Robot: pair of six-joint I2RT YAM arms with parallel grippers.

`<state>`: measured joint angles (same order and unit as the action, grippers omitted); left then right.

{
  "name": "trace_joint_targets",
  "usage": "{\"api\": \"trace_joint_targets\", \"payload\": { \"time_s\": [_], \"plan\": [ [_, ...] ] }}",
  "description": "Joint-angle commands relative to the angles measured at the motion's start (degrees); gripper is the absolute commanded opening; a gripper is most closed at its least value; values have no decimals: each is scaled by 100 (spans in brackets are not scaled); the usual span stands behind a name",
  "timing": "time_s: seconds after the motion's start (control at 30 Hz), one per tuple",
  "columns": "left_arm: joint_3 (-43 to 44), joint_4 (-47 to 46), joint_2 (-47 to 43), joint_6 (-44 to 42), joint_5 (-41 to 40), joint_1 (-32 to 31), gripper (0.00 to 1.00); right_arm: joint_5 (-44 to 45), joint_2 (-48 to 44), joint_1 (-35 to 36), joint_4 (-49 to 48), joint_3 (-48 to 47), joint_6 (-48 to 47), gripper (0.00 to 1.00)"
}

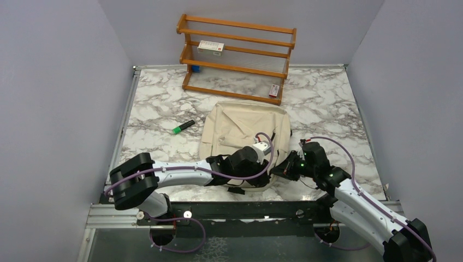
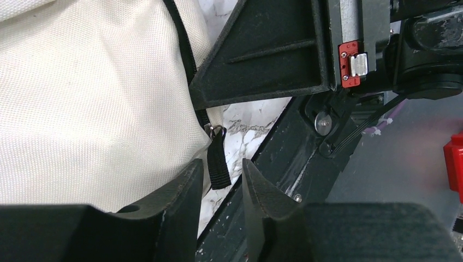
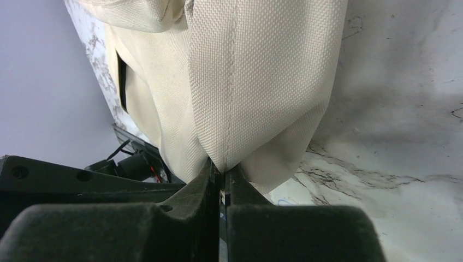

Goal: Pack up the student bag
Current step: Zip the student bag at the center of the board.

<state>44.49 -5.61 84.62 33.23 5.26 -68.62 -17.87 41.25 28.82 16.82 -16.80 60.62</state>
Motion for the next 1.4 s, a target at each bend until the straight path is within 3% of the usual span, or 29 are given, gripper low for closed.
{"api": "trace_joint_targets", "payload": {
  "time_s": [0.0,0.4,0.57,0.7,0.87,1.13,1.37],
  "plan": [
    [111,-156,116,-18,128,15,34,126,11,-5,-18,28,20,7],
    [292,-116,338,-68,62,35,36,125,-34,-8,-11,80,38,7],
    [354,-83,330,-149,122,42,20,133,-17,-8,-19,80,38,7],
    [297,-71,237,-197,183,42,1,140,-12,-8,-21,80,37,7],
    [126,-38,43,-291,332,42,0,209,-37,-8,39,29,18,8],
    [-88,-20,-125,-430,721,42,0,656,-341,-8,544,-241,-51,41],
    [7,-105,-18,-465,946,42,0,440,-333,-8,436,-216,-1,55]
  ]
}}
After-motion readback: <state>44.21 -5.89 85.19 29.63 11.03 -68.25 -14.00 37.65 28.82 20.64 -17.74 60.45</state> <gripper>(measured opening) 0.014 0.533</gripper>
